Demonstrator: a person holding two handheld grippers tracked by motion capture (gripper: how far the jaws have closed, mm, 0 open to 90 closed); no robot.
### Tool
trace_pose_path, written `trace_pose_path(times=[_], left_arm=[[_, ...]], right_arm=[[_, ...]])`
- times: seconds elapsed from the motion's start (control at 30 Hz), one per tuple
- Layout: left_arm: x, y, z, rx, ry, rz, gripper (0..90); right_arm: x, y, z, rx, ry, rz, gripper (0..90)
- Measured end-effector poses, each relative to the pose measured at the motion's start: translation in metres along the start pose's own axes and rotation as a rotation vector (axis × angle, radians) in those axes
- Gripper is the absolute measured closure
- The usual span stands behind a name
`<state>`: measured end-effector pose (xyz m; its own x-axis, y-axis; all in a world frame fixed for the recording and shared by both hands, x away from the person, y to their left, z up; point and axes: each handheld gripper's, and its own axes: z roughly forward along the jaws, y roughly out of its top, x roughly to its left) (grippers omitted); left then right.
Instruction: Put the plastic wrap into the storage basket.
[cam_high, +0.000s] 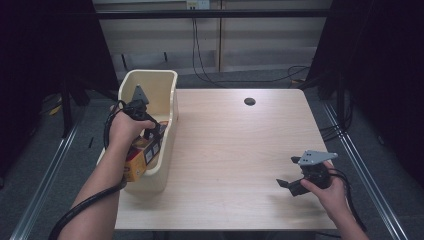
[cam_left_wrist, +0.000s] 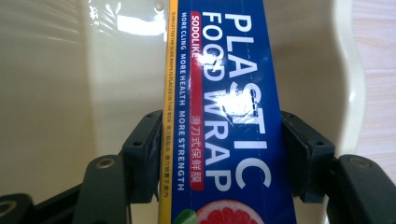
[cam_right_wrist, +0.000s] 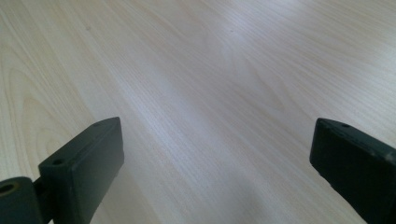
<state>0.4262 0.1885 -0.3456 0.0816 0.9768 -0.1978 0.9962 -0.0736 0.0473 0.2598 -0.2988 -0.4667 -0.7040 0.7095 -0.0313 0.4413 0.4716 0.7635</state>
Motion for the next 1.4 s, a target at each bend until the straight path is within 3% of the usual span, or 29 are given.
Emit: trace_pose_path(times=[0.1,0.2,0.33,0.53,0.73,1.13,1.4], left_arm=[[0.0,0.0,-0.004,0.003,-0.011,0.008,37.2],[-0.001,0.0,-0.015,-0.054,-0.025,0.001,37.1],[-0.006,-0.001,-0.029,-0.069,-0.027,0.008,34.4],[-0.019,-0.002,-0.044,-0.1,-0.04,0.022,32.2],[-0.041,-0.004,-0.058,-0.135,-0.055,0.081,29.6],[-0.077,-0.01,-0.064,-0.172,-0.116,0.172,22.4],[-0.101,-0.016,-0.055,-0.183,-0.149,0.228,21.3]], right_arm=[[0.0,0.0,0.0,0.0,-0.001,0.0,2.8],[0.0,0.0,-0.001,-0.002,-0.001,0.001,2.8],[0.001,0.001,-0.001,-0.004,-0.004,0.001,2.8],[0.001,0.001,-0.002,-0.006,0.004,-0.001,2.8],[0.0,0.001,-0.004,-0.013,-0.003,0.002,2.8],[0.001,0.002,-0.005,-0.02,-0.006,0.003,2.8],[0.002,0.003,-0.005,-0.023,-0.003,0.001,2.8]])
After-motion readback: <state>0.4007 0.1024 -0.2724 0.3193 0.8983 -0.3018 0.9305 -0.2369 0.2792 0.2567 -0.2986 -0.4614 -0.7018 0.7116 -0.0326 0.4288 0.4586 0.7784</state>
